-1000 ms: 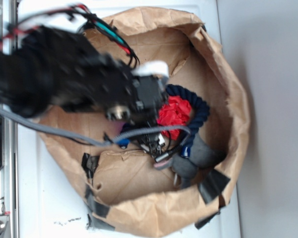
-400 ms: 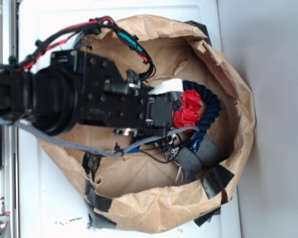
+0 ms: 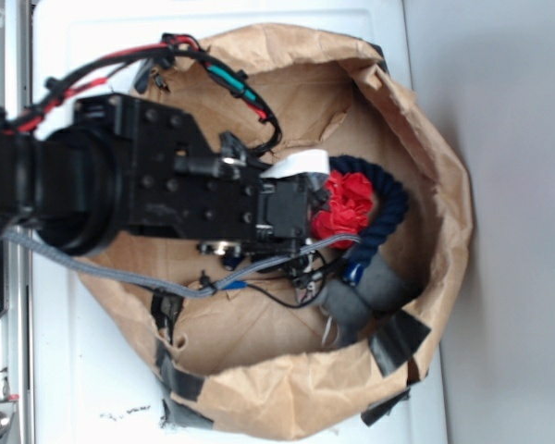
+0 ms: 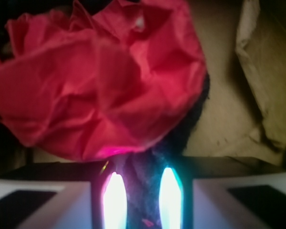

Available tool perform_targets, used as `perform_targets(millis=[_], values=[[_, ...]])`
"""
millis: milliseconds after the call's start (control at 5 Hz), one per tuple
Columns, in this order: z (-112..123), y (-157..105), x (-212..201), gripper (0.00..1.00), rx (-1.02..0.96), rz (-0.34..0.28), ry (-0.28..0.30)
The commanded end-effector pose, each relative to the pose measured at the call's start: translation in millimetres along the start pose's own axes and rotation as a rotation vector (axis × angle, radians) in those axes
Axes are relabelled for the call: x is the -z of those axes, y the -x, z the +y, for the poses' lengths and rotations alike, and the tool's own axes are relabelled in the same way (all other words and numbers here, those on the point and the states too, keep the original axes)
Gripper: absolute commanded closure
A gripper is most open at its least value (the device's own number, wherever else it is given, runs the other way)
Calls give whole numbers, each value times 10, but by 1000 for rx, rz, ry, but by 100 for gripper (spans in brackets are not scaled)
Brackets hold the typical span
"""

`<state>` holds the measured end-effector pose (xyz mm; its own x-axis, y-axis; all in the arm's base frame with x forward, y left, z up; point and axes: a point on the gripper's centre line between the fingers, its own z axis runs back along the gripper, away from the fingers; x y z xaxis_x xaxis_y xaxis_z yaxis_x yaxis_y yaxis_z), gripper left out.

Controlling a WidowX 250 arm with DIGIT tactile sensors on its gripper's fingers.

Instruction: Grab the blue rope.

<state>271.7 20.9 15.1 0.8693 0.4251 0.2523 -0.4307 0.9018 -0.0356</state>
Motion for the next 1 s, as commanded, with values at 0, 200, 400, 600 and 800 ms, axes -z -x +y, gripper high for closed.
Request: perform_targets(millis=[0, 200, 400, 600, 800], values=[[209, -38, -868, 100, -20, -94, 199], [331, -7, -1123, 100, -30, -173, 234], [397, 47, -1240, 100, -7, -213, 251], [452, 96, -1312, 100, -2, -224, 268], [422, 145, -1311, 77, 36, -255, 149]])
